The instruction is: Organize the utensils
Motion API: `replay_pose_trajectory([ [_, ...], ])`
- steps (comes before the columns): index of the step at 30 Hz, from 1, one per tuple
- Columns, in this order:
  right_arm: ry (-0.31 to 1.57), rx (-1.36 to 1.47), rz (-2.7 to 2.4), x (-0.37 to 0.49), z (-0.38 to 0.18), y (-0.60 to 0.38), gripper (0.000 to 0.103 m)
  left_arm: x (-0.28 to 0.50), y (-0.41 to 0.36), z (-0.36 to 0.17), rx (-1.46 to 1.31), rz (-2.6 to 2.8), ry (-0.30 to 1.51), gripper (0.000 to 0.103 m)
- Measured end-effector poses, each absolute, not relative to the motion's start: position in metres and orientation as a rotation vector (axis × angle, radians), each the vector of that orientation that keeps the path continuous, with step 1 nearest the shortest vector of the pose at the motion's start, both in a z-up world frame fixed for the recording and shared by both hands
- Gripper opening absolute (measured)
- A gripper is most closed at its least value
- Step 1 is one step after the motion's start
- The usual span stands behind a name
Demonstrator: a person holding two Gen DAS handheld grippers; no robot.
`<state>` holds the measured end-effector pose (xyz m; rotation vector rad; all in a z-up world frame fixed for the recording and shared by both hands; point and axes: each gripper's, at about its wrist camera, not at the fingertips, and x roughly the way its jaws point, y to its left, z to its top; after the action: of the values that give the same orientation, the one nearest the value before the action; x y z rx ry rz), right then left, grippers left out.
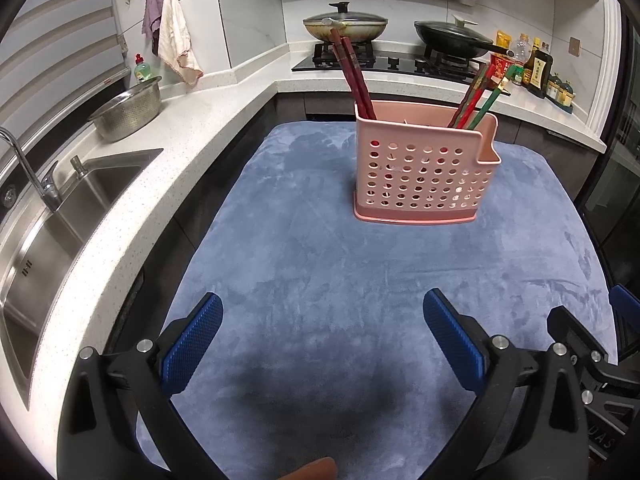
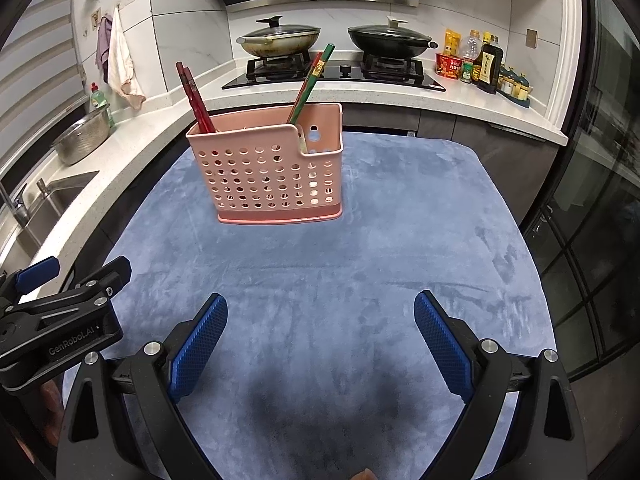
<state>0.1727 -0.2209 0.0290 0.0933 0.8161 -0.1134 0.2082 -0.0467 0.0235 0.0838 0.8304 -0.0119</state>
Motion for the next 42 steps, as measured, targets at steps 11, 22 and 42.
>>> replay_pose_trajectory([
  [11, 0.822, 0.098, -0.121, 0.1742, 0.0266, -0.2202, 0.091, 0.2093, -0.0459, 0.0241, 0.082, 0.003, 0.827, 0.096],
  [22, 0.825, 0.105, -0.123, 0.1744, 0.0259, -0.2215, 0.091, 0.2077, -0.0464, 0.0253, 0.087, 0.012, 0.819, 0.096],
  [42, 0.832, 0.117, -0.127, 0.1747, 0.0238, -0.2247, 0.091, 0.2082, -0.0449, 0.0238, 0.09, 0.007, 0.822, 0.096],
])
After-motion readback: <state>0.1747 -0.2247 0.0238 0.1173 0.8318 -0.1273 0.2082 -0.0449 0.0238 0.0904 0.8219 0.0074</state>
